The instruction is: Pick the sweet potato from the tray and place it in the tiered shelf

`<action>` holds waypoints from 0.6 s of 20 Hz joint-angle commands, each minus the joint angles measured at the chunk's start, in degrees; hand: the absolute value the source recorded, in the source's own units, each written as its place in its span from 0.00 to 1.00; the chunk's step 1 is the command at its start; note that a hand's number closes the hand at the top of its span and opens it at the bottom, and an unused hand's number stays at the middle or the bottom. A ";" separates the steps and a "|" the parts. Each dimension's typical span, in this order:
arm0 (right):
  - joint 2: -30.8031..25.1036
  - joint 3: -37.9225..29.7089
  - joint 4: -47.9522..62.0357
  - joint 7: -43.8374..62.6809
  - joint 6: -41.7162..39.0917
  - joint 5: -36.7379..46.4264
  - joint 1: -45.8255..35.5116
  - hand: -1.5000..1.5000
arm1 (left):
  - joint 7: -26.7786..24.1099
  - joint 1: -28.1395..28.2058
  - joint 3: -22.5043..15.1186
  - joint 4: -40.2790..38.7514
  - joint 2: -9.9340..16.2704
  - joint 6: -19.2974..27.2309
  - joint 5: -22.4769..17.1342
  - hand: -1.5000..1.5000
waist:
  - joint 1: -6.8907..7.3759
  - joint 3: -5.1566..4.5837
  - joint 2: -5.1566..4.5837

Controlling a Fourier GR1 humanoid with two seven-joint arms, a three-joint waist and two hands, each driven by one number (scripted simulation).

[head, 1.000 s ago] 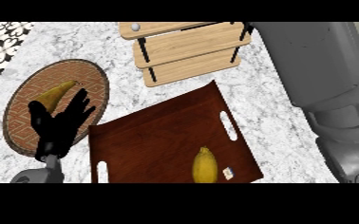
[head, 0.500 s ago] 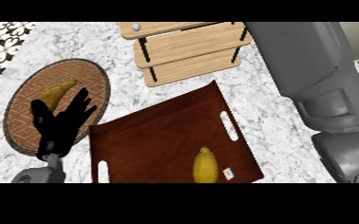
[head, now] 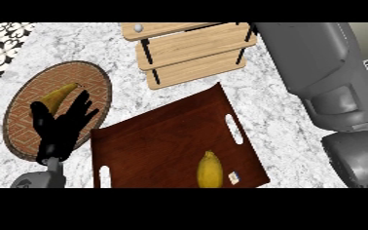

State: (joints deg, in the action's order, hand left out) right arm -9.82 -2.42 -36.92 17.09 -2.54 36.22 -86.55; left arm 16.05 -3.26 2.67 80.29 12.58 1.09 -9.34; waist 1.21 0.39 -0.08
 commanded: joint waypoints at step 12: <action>2.34 -16.74 -0.55 2.93 10.12 -14.58 -2.85 0.00 | 1.47 -0.09 -1.31 -1.95 -2.39 1.33 1.69 0.50 | -0.37 -0.41 -0.18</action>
State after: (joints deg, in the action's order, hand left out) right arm -8.14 -15.36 -37.01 19.82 5.97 25.59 -88.62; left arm 17.06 -3.26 2.79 80.81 12.22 1.07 -8.98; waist 1.13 0.38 -0.06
